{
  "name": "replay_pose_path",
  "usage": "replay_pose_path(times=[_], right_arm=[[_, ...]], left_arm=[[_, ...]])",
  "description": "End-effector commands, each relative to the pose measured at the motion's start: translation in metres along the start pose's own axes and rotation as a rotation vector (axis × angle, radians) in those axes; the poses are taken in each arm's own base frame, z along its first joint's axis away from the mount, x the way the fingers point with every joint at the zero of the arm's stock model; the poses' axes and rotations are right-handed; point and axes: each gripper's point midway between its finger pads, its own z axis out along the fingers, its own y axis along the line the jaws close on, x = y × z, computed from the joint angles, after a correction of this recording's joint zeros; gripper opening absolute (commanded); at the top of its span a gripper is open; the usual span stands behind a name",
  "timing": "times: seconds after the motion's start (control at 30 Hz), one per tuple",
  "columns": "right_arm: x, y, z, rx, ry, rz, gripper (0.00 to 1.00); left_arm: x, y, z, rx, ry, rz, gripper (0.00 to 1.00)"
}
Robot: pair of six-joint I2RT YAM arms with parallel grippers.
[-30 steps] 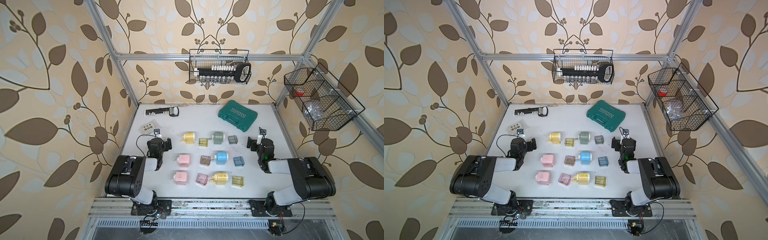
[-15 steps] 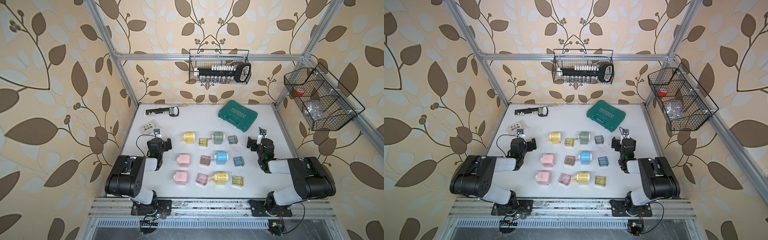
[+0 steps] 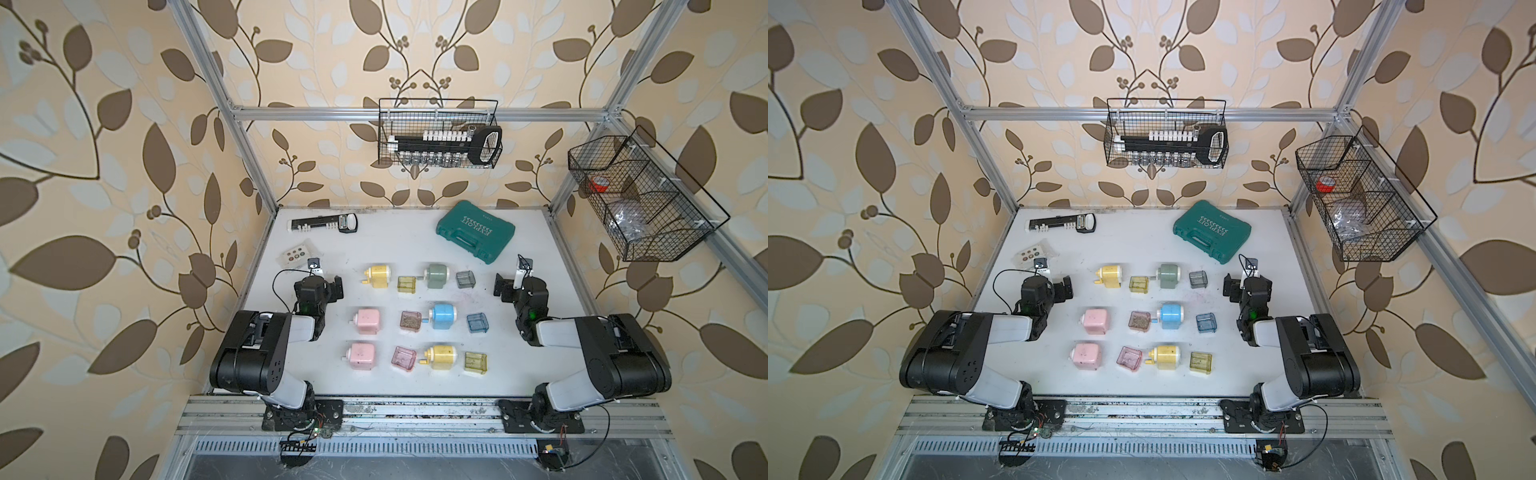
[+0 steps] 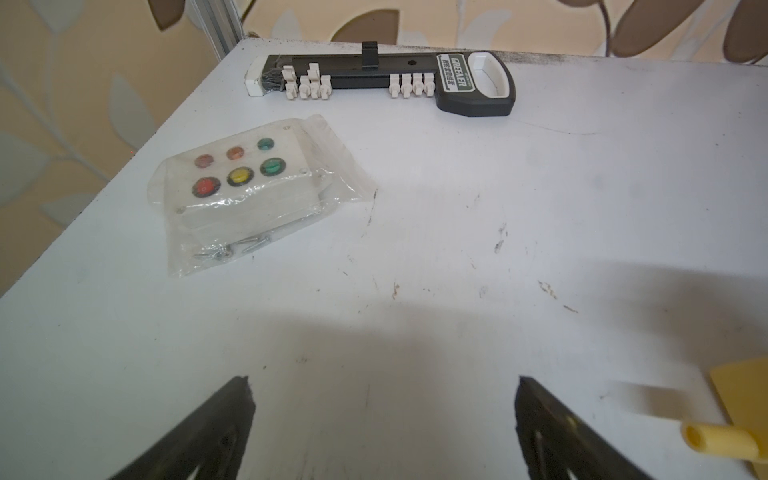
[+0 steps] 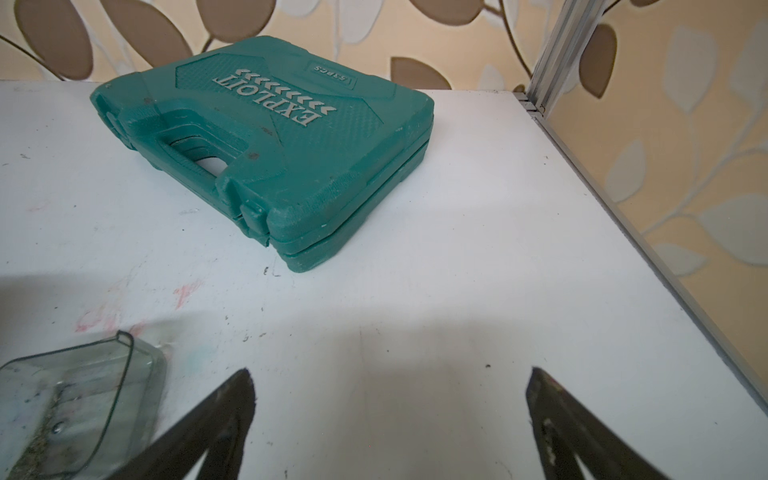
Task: Put the tray back into the pencil sharpener
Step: Pick up the container from the center of the board.
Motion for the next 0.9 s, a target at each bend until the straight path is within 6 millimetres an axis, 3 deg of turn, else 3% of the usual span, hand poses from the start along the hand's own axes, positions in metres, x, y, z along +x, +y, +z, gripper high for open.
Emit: replay_pose_path(times=[0.0, 0.13, 0.2, 0.27, 0.33, 0.43, 0.57, 0.73, 0.87], right_arm=[[-0.016, 0.002, 0.001, -0.01, -0.043, 0.02, 0.98], [-0.026, -0.005, -0.003, 0.033, -0.052, 0.027, 0.98], [-0.043, -0.012, -0.009, 0.075, 0.026, 0.03, 0.98], [-0.074, -0.024, -0.016, 0.121, 0.023, 0.109, 0.98], [-0.091, -0.023, -0.023, 0.096, 0.028, 0.17, 0.98], [-0.101, -0.013, -0.033, 0.044, 0.104, 0.178, 0.98], [-0.109, -0.015, -0.051, 0.063, 0.235, 0.234, 0.98], [-0.121, 0.026, -0.077, -0.107, 0.386, 0.347, 0.95], [-0.122, 0.062, -0.096, -0.171, 0.494, 0.3, 0.95]], left_arm=[[-0.012, 0.002, -0.003, 0.002, -0.044, -0.021, 0.99], [-0.023, 0.003, -0.006, -0.02, -0.047, -0.011, 0.97], [-0.049, 0.006, -0.016, -0.051, -0.013, -0.014, 0.95], [-0.073, 0.011, -0.024, -0.096, -0.012, -0.068, 0.95], [-0.094, 0.006, -0.032, -0.07, -0.004, -0.107, 0.92], [-0.122, 0.002, -0.047, -0.058, 0.061, -0.126, 0.9], [-0.145, -0.008, -0.074, -0.007, 0.172, -0.104, 0.86], [-0.15, -0.025, -0.094, 0.079, 0.322, -0.126, 0.84], [-0.137, -0.045, -0.092, 0.159, 0.478, -0.155, 0.79]])
